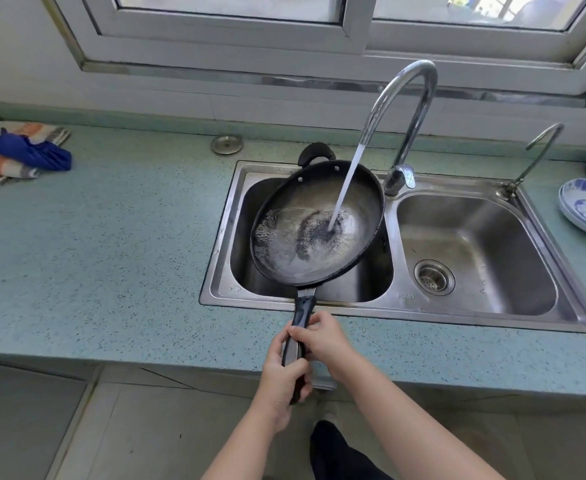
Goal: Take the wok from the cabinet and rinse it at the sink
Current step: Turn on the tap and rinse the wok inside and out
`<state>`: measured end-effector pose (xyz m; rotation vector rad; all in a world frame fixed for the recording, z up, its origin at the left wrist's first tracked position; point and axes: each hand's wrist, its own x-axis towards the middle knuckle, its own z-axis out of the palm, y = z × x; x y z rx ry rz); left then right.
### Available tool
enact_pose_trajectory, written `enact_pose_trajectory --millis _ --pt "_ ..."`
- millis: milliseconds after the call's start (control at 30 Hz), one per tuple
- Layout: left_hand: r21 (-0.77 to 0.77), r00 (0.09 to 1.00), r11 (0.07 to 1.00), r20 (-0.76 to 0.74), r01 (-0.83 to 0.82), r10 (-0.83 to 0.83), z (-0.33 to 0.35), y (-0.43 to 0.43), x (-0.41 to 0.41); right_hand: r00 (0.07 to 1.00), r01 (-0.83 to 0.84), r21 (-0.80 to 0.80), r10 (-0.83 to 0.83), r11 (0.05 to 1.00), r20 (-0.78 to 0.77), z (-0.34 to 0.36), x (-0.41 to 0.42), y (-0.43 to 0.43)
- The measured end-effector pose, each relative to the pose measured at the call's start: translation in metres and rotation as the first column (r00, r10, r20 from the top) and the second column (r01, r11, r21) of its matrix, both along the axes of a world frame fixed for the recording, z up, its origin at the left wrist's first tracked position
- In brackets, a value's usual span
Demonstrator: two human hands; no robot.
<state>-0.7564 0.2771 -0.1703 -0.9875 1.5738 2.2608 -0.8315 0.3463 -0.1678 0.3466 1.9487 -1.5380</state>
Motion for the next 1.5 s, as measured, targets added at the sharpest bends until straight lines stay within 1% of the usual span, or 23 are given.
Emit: enact_pose_trajectory --millis 100,233,333,433,600,800,967,1033,1133,1200,1267,1333,1400,1433,1500 --pt "0.012 1.000 1.000 0.007 -0.009 0.009 0.000 -0.001 0.000 1.000 -0.011 0.020 0.011 1.000 -0.008 0.000 0.000 0.000" --pt "-0.030 1.000 1.000 0.012 0.001 -0.001 0.006 0.005 -0.001 1.000 -0.029 0.034 0.029 0.999 -0.004 0.002 0.000 0.003" --pt "-0.131 0.999 0.991 0.013 0.036 -0.035 0.010 0.008 -0.003 0.999 -0.013 -0.018 0.014 1.000 0.035 0.001 0.001 0.004" --pt "-0.254 0.995 0.962 0.003 0.096 -0.099 0.013 0.006 -0.005 0.998 0.015 -0.092 -0.009 0.996 0.069 -0.001 0.002 0.003" --pt "-0.365 0.985 0.915 0.048 0.169 -0.163 0.018 0.005 -0.005 0.993 0.016 -0.207 0.008 0.978 0.116 0.004 0.002 0.004" --pt "-0.559 0.964 0.787 0.109 0.262 -0.243 0.028 0.011 -0.003 0.987 0.042 -0.335 0.013 0.941 0.161 0.001 0.000 0.010" --pt "-0.729 0.944 0.613 0.142 0.303 -0.297 0.034 0.018 -0.002 0.981 0.064 -0.438 0.024 0.897 0.192 -0.001 0.000 0.014" --pt "-0.754 0.939 0.576 0.159 0.315 -0.306 0.034 0.018 -0.002 0.979 0.076 -0.474 0.024 0.877 0.201 0.000 0.001 0.014" --pt "-0.762 0.926 0.546 0.190 0.348 -0.325 0.037 0.021 -0.003 0.980 0.076 -0.499 0.029 0.863 0.199 0.002 0.001 0.017" --pt "-0.753 0.922 0.552 0.193 0.359 -0.336 0.040 0.023 -0.003 0.981 0.070 -0.486 0.028 0.871 0.191 0.002 0.001 0.019" --pt "-0.721 0.924 0.591 0.196 0.362 -0.327 0.041 0.024 -0.005 0.982 0.066 -0.454 0.022 0.889 0.186 0.004 0.002 0.021" --pt "-0.649 0.929 0.667 0.203 0.365 -0.311 0.041 0.023 -0.006 0.983 0.067 -0.423 0.012 0.904 0.181 0.003 0.002 0.022" --pt "-0.546 0.942 0.768 0.184 0.335 -0.279 0.042 0.024 -0.006 0.985 0.065 -0.390 0.004 0.918 0.174 0.003 0.002 0.025" --pt "-0.509 0.948 0.800 0.173 0.319 -0.268 0.042 0.025 -0.005 0.985 0.067 -0.375 -0.002 0.925 0.170 0.004 0.002 0.026" --pt "-0.491 0.954 0.818 0.158 0.300 -0.255 0.041 0.027 -0.005 0.987 0.069 -0.355 -0.011 0.932 0.163 0.004 0.002 0.030"
